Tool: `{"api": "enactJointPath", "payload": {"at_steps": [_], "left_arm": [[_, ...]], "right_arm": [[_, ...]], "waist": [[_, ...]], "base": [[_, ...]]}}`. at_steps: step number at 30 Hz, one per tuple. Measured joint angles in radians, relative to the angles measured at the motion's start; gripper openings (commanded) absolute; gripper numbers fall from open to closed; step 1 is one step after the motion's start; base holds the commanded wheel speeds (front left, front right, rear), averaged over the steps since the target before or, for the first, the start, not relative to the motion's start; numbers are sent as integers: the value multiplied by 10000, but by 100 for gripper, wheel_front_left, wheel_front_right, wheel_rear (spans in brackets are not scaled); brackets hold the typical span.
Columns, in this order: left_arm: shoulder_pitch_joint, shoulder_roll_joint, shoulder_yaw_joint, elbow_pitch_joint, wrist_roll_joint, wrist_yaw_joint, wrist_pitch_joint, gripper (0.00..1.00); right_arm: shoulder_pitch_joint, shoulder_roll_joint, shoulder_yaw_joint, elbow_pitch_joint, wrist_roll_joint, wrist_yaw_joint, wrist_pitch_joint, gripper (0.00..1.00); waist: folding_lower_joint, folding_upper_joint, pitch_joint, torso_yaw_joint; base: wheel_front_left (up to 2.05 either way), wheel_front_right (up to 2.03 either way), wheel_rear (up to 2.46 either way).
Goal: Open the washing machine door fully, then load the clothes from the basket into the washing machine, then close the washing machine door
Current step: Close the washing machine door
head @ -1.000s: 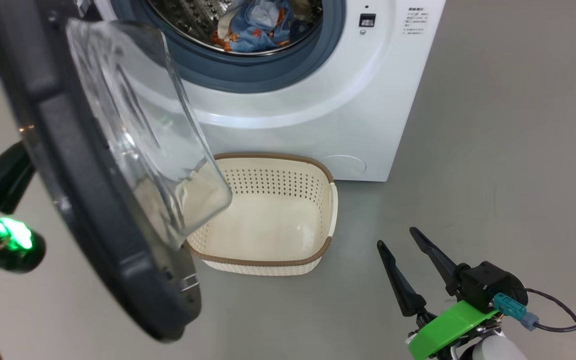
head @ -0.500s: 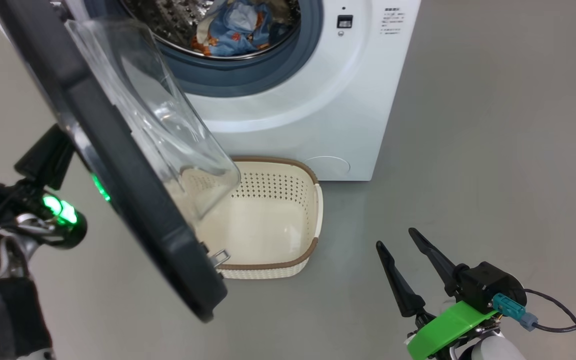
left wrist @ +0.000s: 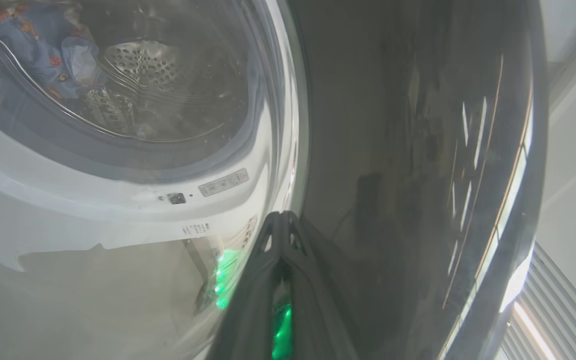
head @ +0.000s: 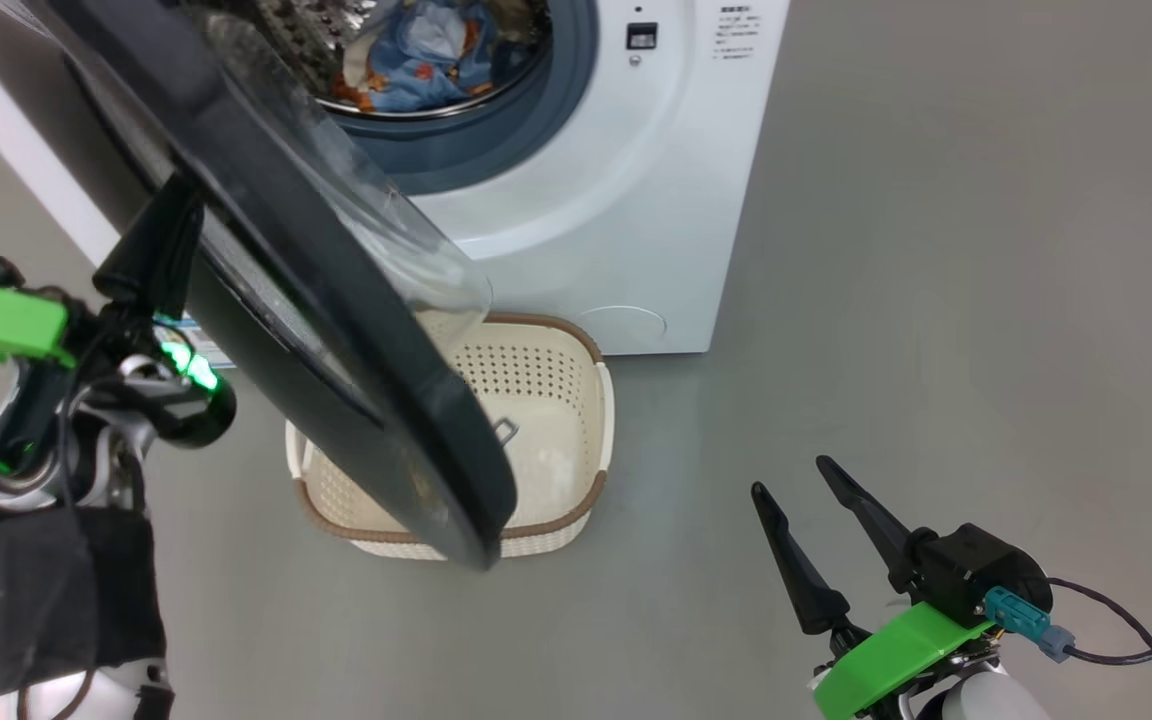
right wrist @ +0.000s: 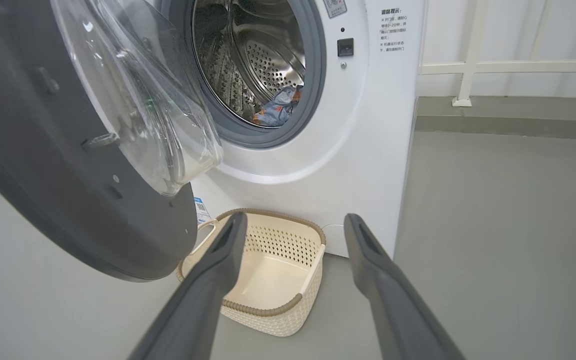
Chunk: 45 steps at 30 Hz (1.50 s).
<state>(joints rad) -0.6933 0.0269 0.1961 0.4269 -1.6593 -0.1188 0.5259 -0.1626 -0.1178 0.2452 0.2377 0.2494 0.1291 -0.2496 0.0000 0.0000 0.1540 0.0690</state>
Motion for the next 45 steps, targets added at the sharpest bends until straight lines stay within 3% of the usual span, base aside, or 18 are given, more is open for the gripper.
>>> {"api": "enactJointPath", "payload": {"at_steps": [8, 17, 31, 38, 45], "left_arm": [[-199, 12, -577, -125, 36, -13, -1279, 0], [-574, -63, -456, -104, 966, -50, -3012, 0], [-639, -12, -522, -25, 1005, -88, -3122, 0], [293, 913, -1312, -809, 2698, -88, -4420, 0], [1527, 2226, -3237, -1521, 4443, -90, -6429, 0]], "right_arm": [[-7, 2, -10, -6, 0, 0, 0, 100], [-31, 31, -128, -81, -4, 0, 0, 100], [-33, 165, -303, -132, -35, 0, 0, 100], [3, 180, -382, -113, -35, 0, 0, 100], [487, 194, -593, -148, -23, 0, 0, 100]], "waist": [[0, 0, 216, -391], [0, 0, 621, -819], [0, 1, 673, -889], [0, 0, 230, -762], [0, 1, -368, -663]], "base": [[0, 0, 0], [0, 0, 0], [0, 0, 0], [0, 0, 0], [0, 0, 0]]}}
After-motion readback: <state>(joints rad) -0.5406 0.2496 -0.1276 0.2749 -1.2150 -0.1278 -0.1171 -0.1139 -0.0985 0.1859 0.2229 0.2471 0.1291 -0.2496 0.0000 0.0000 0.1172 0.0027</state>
